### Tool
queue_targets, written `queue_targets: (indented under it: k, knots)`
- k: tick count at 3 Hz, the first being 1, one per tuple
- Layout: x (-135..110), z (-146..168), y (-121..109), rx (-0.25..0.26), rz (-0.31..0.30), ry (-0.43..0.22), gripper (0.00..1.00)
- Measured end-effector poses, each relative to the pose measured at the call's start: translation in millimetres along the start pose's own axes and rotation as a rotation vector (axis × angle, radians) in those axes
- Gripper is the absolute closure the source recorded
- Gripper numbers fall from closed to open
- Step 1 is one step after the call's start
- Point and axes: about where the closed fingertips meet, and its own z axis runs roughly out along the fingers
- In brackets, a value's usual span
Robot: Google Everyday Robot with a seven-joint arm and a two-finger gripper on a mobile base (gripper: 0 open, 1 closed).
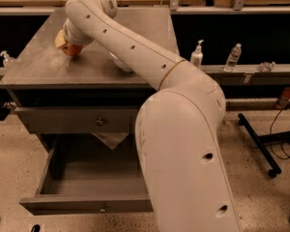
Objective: Pick apple from middle drawer and place on counter
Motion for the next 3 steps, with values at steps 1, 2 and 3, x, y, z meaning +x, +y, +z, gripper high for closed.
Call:
queue_targets:
  k: [1, 2, 3]
  knots:
    - [-2.8, 3.8, -1.9, 0.012, 0.008, -0.003, 0.59]
    - [-4.8, 6.2, -2.9, 0.014, 0.008, -0.007, 0.36]
    - [-7.0, 8.8, -3.8, 0.015, 0.007, -0.011, 0.12]
